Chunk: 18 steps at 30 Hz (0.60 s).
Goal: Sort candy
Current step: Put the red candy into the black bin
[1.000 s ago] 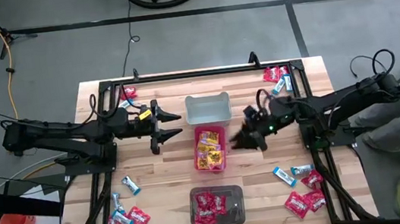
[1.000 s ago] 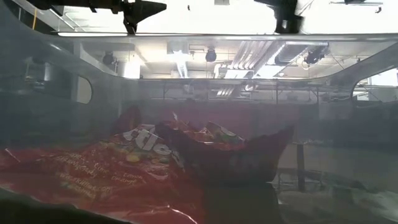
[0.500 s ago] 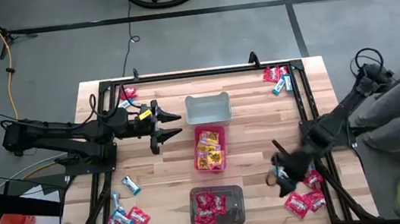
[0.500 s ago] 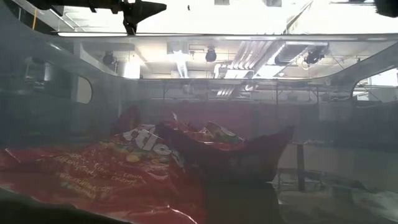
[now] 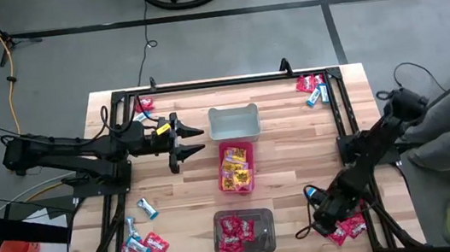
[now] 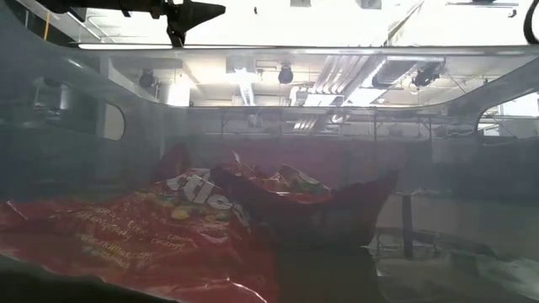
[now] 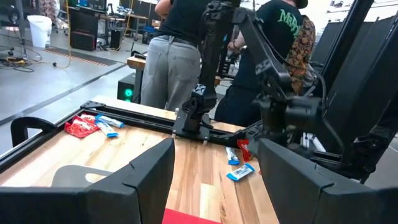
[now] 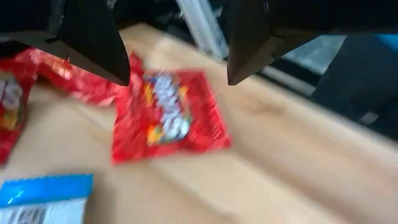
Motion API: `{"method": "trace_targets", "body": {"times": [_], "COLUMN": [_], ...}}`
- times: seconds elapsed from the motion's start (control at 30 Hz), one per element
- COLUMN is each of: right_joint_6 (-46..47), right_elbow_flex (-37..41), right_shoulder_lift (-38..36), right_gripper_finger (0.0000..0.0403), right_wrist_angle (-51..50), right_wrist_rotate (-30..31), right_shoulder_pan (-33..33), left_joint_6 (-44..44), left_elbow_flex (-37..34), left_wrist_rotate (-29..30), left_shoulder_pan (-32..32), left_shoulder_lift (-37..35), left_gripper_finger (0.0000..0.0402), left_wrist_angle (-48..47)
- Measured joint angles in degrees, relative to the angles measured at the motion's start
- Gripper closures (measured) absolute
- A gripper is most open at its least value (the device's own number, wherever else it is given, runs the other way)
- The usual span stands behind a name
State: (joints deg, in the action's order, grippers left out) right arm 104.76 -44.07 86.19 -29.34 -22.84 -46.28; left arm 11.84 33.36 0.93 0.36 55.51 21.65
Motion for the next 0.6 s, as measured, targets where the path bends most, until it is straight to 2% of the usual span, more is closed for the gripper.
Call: {"method": "trace_targets", "body": {"times": [0.2, 0.4, 0.5, 0.6], "right_joint_6": [0.0, -3.1, -4.3, -7.3], "right_elbow_flex": [0.0, -0.3, -0.4, -1.7], "right_shoulder_lift": [6.6, 9.6, 9.7, 9.7], "right_gripper_finger": [0.0139, 0.0144, 0.0174, 0.0246], "right_wrist_angle": [0.4, 0.3, -0.4, -3.0], "right_wrist_rotate": [0.0, -1.2, -1.2, -1.1], "right_shoulder_pan": [0.0, 0.1, 0.0, 0.0], "left_joint_6": [0.1, 0.0, 0.1, 0.1], "left_elbow_flex": [0.0, 0.0, 0.0, 0.0], "left_wrist_rotate": [0.0, 0.0, 0.0, 0.0], "left_shoulder_pan": [0.0, 0.0, 0.0, 0.0], "left_shoulder_lift": [0.0, 0.0, 0.0, 0.0], "left_gripper_finger": [0.0186, 0.0186, 0.0186, 0.0186], "left_wrist_angle": [0.0, -0.1, -0.6, -1.1]}}
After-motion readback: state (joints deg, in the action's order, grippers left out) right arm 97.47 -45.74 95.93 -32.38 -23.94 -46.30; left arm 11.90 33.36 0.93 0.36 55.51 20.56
